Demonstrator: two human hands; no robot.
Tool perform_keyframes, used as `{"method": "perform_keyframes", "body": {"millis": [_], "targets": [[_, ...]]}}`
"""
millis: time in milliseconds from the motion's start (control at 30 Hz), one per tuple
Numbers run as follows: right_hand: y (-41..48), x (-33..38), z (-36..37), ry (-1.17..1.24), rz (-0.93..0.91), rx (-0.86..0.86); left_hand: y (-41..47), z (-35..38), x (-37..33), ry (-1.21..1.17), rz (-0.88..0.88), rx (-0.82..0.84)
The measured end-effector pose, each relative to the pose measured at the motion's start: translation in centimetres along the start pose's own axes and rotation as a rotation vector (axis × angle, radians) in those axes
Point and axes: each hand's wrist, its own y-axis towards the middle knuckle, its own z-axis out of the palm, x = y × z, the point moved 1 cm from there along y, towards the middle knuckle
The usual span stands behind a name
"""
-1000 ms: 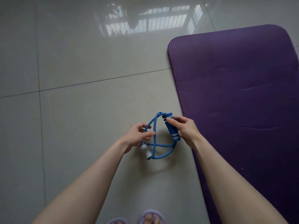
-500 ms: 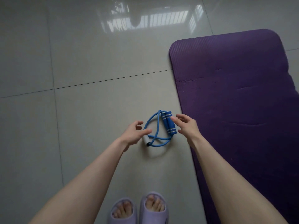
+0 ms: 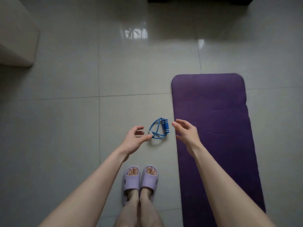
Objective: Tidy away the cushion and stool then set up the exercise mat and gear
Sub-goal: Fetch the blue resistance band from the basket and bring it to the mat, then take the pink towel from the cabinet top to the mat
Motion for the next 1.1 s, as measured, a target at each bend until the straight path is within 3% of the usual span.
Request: {"method": "perform_keyframes", "body": {"millis": [267,500,767,1100], "targets": [[-14.3,12.0,3.1,-0.036,-0.098,0.103,-17.1,-5.0,-6.6,-0.239,0.115,-0.166],[-21.9,17.4,9.8,-0.101,-0.173,0.265,-25.4,-11.2,-8.2,-0.423,0.208,-0.31],[-29.4,20.2,24.7,-0.249,-0.245,0.483,-33.1,-24.3,-4.6,-0.609,0.276,-0.536],[-36.0,18.5,43.2,-0.37,-0.283,0.653,-37.7,-39.3,3.2,-0.728,0.293,-0.728]]}}
